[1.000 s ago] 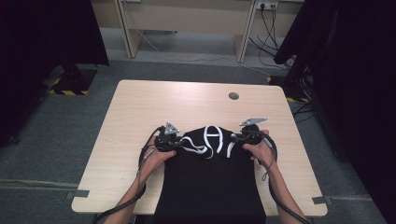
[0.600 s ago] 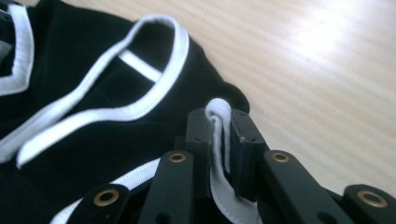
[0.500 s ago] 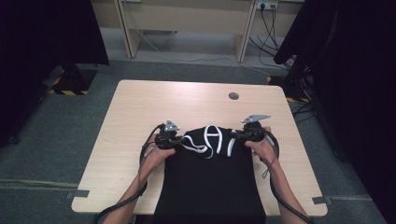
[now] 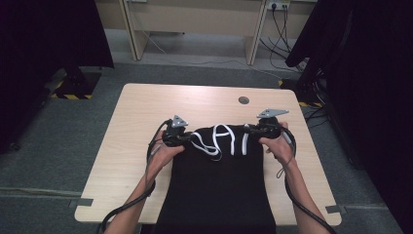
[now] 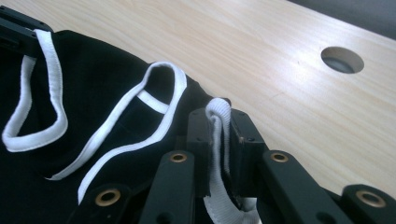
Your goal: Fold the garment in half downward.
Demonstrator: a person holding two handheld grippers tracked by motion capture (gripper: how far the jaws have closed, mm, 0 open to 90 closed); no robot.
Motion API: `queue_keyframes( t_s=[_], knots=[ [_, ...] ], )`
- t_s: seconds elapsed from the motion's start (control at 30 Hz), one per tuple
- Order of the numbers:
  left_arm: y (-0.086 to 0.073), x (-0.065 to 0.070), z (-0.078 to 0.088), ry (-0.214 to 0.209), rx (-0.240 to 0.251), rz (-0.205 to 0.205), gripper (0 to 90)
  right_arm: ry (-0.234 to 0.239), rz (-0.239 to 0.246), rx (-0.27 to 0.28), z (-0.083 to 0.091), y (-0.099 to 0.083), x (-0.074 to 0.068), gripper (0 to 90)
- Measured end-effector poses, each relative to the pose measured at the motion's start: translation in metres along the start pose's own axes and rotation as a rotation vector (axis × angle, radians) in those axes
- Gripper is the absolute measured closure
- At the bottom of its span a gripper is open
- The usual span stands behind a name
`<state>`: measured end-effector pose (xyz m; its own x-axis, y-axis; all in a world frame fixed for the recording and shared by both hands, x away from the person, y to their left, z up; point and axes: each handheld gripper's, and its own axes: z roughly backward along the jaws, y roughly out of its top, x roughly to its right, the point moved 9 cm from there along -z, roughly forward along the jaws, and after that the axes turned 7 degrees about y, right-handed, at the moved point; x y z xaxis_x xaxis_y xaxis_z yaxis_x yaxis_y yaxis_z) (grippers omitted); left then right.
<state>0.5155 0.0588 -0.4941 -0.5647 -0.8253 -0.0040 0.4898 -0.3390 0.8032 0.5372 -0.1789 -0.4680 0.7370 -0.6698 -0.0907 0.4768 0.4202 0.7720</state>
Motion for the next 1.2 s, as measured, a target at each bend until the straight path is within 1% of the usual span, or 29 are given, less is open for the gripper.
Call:
queue_keyframes(
  t_s=[0.1, 0.2, 0.3, 0.43, 0.53, 0.57, 0.63, 0.7, 0.73, 0.8, 0.87, 0.9, 1.0, 1.1, 1.2],
  knots=[
    [0.008, 0.0, 0.002, 0.007, 0.01, 0.0, 81.2, 0.0, 0.002, 0.006, 0.0, 0.006, 0.001, 80.5],
    [0.019, 0.0, 0.002, 0.013, 0.018, -0.009, 81.1, 0.0, 0.003, 0.021, 0.0, 0.015, 0.003, 80.5],
    [0.031, 0.0, 0.003, 0.021, 0.025, -0.011, 81.1, -0.002, 0.01, 0.023, 0.001, 0.025, 0.003, 80.5],
    [0.048, -0.008, 0.004, 0.044, 0.039, 0.0, 81.0, -0.012, 0.025, 0.049, 0.007, 0.046, 0.004, 80.5],
    [0.06, -0.01, 0.008, 0.052, 0.054, 0.002, 80.9, -0.024, 0.044, 0.067, 0.011, 0.061, 0.005, 80.5],
    [0.064, -0.012, 0.012, 0.06, 0.067, 0.001, 80.9, -0.027, 0.049, 0.072, 0.012, 0.065, 0.004, 80.5],
    [0.067, -0.014, 0.018, 0.065, 0.086, 0.003, 80.8, -0.025, 0.069, 0.093, 0.015, 0.071, -0.001, 80.5],
    [0.064, -0.013, 0.024, 0.066, 0.096, -0.012, 80.7, -0.023, 0.092, 0.1, 0.016, 0.07, -0.007, 80.5],
    [0.06, -0.011, 0.028, 0.061, 0.103, -0.02, 80.7, -0.019, 0.106, 0.107, 0.017, 0.068, -0.01, 80.5],
    [0.051, -0.005, 0.033, 0.051, 0.117, -0.024, 80.6, 0.002, 0.115, 0.128, 0.018, 0.058, -0.019, 80.5],
    [0.041, 0.002, 0.036, 0.039, 0.124, -0.033, 80.5, 0.018, 0.125, 0.129, 0.017, 0.046, -0.028, 80.5],
    [0.035, 0.006, 0.037, 0.033, 0.125, -0.048, 80.4, 0.023, 0.131, 0.13, 0.017, 0.041, -0.032, 80.4],
    [0.018, 0.019, 0.043, 0.021, 0.134, -0.069, 80.3, 0.045, 0.146, 0.127, 0.016, 0.022, -0.044, 80.5],
    [0.004, 0.029, 0.049, 0.008, 0.138, -0.092, 80.1, 0.05, 0.163, 0.13, 0.018, 0.008, -0.053, 80.4],
    [-0.011, 0.036, 0.055, -0.006, 0.138, -0.095, 79.8, 0.062, 0.18, 0.131, 0.022, -0.005, -0.064, 80.4]
  ],
)
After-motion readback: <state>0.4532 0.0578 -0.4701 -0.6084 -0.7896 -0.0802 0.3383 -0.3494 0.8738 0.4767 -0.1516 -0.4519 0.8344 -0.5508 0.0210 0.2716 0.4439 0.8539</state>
